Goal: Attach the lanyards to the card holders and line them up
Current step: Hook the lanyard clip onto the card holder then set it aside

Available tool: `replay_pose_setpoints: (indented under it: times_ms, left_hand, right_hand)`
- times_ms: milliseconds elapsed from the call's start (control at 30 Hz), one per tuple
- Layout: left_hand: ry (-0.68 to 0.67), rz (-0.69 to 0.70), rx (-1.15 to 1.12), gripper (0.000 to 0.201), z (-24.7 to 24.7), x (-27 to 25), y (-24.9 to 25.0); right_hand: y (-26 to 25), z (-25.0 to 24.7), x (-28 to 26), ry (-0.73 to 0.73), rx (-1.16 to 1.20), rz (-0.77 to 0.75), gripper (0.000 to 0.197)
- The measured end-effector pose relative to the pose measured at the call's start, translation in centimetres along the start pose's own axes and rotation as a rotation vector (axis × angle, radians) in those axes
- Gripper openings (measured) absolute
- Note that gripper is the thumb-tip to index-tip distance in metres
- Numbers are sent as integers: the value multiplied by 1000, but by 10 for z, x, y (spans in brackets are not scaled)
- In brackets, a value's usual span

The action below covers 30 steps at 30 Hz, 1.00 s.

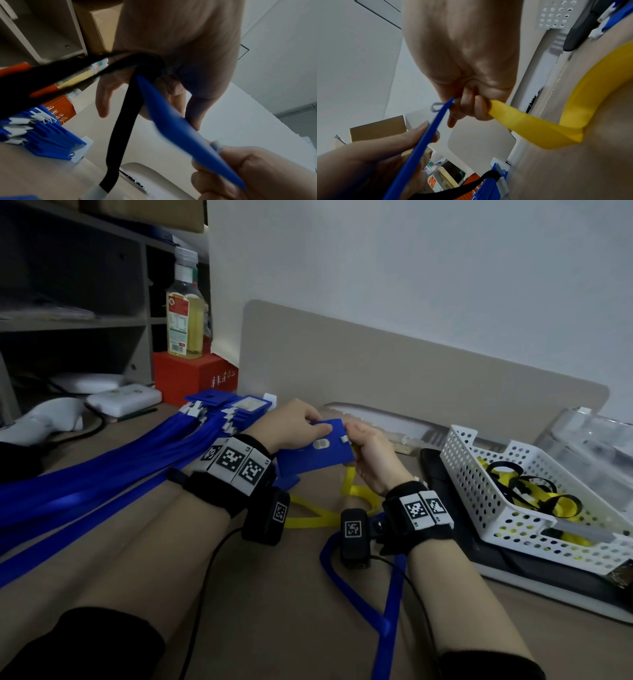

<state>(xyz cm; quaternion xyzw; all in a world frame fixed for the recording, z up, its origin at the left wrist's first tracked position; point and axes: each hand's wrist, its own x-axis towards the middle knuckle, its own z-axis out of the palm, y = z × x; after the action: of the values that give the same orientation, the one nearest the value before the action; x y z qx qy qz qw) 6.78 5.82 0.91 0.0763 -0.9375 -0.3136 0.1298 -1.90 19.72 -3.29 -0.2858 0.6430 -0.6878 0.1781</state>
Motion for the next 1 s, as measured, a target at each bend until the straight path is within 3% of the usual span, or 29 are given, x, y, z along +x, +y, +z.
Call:
replay_pose_setpoints:
  times_ms: [167, 333, 500, 700, 800, 1000]
  left_hand:
    - [23, -17, -14, 28, -4, 0, -2]
    - [-5, -24, -112, 16, -2, 0, -4]
    - [-68, -26, -131, 22, -1, -2, -4]
    - [77, -21, -24, 25, -1, 1, -7]
    - [141, -26, 44, 24, 4, 2, -6]
    - [123, 28, 175, 24, 16, 1, 0]
  right_hand:
    - [0, -3, 1, -41, -46, -20, 31]
    - [7, -8, 7, 58, -35, -25, 32]
    - [11, -12, 8, 146, -31, -30, 22]
    - [8, -11, 5, 229, -126, -107, 10]
    - [5, -9, 4, 246, -166, -117, 17]
    - [9, -5, 5, 255, -253, -82, 5]
